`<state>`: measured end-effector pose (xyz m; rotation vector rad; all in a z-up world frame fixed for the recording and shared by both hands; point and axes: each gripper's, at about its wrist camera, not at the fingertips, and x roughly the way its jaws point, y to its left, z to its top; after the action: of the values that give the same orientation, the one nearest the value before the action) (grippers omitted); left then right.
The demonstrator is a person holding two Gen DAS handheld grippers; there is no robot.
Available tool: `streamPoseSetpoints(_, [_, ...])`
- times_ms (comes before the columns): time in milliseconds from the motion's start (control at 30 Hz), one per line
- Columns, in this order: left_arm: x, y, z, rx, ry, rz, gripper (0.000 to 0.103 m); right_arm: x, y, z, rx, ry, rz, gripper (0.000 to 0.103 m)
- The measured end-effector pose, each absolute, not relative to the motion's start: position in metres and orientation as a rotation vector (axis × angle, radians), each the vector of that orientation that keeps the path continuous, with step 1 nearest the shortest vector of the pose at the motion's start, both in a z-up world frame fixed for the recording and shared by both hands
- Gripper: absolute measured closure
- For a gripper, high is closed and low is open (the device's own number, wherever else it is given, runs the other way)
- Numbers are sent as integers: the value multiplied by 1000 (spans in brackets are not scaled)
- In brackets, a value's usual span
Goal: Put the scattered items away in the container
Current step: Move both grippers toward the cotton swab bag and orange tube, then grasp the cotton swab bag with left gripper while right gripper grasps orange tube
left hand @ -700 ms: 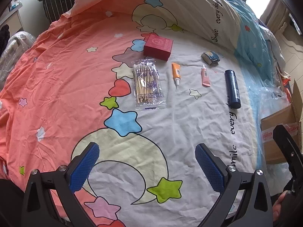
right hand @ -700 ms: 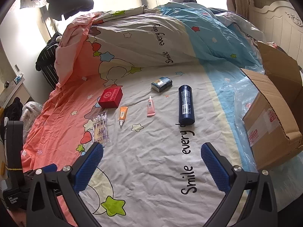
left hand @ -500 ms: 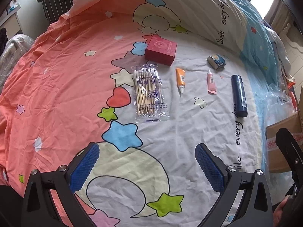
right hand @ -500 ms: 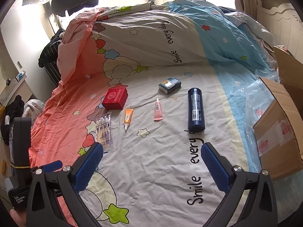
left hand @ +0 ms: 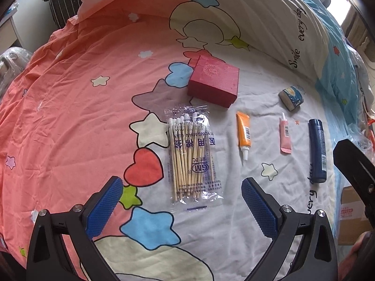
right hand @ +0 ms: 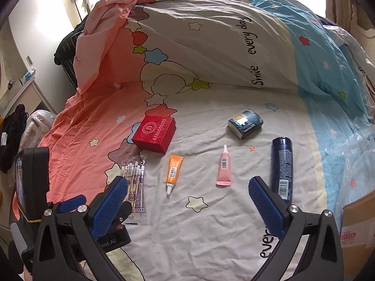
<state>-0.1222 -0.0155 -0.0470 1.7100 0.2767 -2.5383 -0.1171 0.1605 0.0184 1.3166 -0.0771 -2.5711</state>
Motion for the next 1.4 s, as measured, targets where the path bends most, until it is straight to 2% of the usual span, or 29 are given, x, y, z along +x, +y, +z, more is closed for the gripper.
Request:
streamPoseSetpoints(367, [-140, -18, -64, 1706, 265, -2571, 0, -150, 125, -5, 1397, 113, -2429, 0])
streamPoseSetpoints(767, [-144, -22, -74, 1678, 286, -2568, 0, -169, 124, -18, 1452, 158, -2386, 0])
streamPoseSetpoints(833, [-146, -22, -75, 1673, 295, -2568, 2, -174, 121, -21, 1460, 166, -2372, 0])
streamPoseSetpoints(867, [-148, -21, -76, 1671, 288, -2567, 7, -176, 119, -24, 1463, 177, -2370, 1])
streamPoseSetpoints(900, [-149, -20, -78, 1676, 277, -2568, 16, -178, 117, -27, 1465, 189, -2369, 2])
streamPoseSetpoints(967, [-153, -17, -84, 1705, 250, -2543, 24, -183, 112, -34, 1481, 204, -2352, 6])
streamPoseSetpoints(1167, [-153, -23, -94, 1694, 277, -2520, 24, -193, 102, -53, 1518, 229, -2300, 9])
streamPoseSetpoints(1233, [-154, -23, -95, 1692, 257, -2523, 24, -196, 100, -58, 1530, 236, -2283, 14])
streamPoseSetpoints(1400, [-154, -25, -95, 1686, 260, -2534, 28, -202, 97, -68, 1556, 241, -2265, 14])
